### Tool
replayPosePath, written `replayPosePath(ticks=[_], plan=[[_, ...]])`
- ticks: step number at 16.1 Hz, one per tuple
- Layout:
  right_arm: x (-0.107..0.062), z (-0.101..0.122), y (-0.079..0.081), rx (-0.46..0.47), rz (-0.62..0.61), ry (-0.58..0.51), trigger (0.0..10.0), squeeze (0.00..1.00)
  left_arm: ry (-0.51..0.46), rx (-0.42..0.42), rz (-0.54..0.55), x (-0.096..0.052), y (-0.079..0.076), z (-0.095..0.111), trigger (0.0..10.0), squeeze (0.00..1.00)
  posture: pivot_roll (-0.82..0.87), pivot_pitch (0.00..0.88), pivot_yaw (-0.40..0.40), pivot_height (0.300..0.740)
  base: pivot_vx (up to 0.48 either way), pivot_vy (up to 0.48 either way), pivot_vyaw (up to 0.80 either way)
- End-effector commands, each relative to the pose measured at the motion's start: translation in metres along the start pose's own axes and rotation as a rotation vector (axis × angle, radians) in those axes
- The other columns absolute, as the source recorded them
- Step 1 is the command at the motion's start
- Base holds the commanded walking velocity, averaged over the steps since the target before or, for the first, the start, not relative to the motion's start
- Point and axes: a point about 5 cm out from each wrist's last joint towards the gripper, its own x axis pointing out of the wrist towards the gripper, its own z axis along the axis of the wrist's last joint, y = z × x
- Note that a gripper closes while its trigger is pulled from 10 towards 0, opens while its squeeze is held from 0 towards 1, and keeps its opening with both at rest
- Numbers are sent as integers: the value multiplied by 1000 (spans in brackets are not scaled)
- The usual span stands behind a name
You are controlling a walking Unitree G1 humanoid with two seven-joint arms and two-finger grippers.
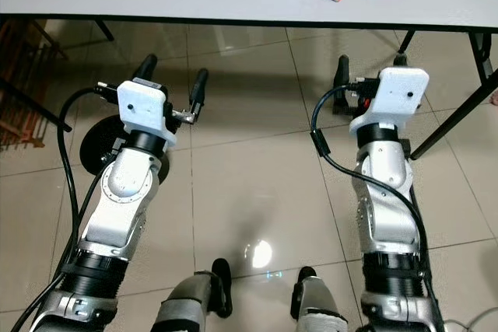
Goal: Picking trash to rubbish bin
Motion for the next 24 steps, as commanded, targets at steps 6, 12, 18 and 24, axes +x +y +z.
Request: replayPosePath(ticks=[6,12,18,24], plan=[[-3,0,6,23,-9,39,10000,0,37,26,5,-3,3,-2,10000,0,40,242,123,740,260,0,0],[-5,-3,13,60,13,89,10000,0,61,29,-3,-4,1,-3,10000,0,43,269,122,740,359,0,-267],[-5,-6,20,94,9,110,10000,0,76,32,-12,-5,0,-3,10000,0,50,281,124,740,359,0,-133],[-4,-7,22,112,13,119,10000,0,85,35,-11,-5,0,-4,10000,0,52,286,122,740,359,0,0]])
